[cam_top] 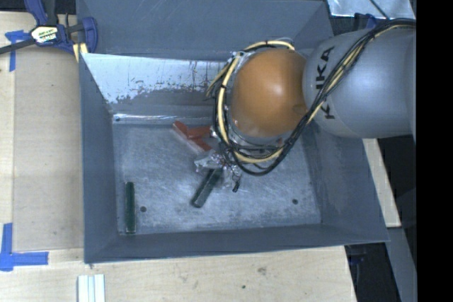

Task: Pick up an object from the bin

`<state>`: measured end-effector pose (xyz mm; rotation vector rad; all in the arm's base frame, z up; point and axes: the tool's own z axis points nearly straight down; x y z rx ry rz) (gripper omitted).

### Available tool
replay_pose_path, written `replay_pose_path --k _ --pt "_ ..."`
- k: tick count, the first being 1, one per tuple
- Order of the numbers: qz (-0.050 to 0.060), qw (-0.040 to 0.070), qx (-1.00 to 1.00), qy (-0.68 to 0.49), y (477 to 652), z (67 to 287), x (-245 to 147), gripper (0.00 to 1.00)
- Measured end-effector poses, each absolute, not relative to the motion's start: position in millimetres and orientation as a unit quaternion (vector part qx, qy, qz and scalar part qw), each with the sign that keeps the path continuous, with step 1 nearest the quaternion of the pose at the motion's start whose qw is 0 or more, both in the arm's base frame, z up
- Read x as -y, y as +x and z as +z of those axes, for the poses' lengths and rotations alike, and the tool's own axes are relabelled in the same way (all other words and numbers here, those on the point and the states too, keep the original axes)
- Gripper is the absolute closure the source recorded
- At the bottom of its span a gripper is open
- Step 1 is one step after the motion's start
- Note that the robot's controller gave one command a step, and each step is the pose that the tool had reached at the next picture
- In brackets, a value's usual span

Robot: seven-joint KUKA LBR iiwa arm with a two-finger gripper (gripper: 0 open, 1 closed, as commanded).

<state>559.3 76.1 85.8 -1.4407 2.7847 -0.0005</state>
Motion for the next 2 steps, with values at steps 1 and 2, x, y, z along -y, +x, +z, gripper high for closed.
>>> replay_pose_path --k 1,2 --pt "0.0 0.003 -0.889 -0.458 560.7 111.3 -76.3 1.0" --pt "-0.001 0.003 -0.89 -0.456 562.1 139.0 -76.5 1.0"
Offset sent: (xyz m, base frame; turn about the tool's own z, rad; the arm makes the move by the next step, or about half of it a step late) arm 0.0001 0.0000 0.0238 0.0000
